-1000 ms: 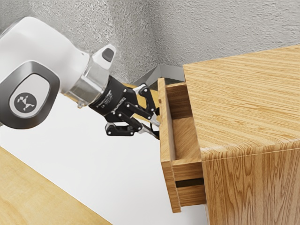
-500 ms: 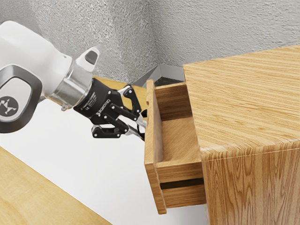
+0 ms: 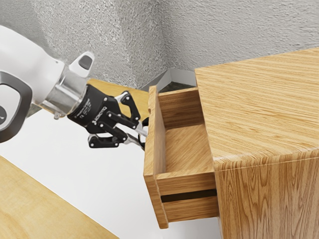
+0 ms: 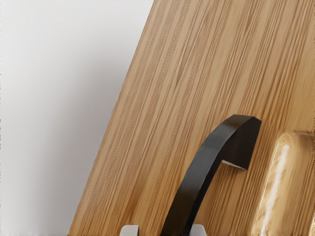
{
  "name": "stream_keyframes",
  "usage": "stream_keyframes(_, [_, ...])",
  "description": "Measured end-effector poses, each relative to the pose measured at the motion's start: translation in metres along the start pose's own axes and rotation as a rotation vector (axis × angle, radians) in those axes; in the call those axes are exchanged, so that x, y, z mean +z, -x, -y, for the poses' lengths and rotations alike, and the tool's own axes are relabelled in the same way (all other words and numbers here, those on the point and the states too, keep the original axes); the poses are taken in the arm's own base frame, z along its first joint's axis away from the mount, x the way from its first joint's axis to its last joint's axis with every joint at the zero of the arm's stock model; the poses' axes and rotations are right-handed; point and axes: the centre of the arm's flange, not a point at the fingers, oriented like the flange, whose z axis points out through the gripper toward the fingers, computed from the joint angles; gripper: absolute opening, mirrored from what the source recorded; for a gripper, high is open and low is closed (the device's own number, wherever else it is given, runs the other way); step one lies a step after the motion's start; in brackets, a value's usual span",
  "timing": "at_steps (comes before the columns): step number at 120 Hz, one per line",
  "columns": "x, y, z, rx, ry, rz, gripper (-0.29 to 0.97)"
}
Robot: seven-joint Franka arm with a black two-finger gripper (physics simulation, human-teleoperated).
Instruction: Pull the drawer handle with one arm to open the drawer
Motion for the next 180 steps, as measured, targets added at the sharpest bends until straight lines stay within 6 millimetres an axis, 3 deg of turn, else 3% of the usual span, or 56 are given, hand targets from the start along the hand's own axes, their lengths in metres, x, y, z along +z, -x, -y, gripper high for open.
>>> stream_keyframes(64, [-0.012,0.011,0.013,0.008,0.002,-0.026,0.00])
stream_keyframes(88, [-0.025,0.003,0.021,-0.012,0.013,-0.035,-0.01])
stream_keyframes(180, [-0.040,-0.010,0.043,-0.042,-0.005,-0.047,0.01])
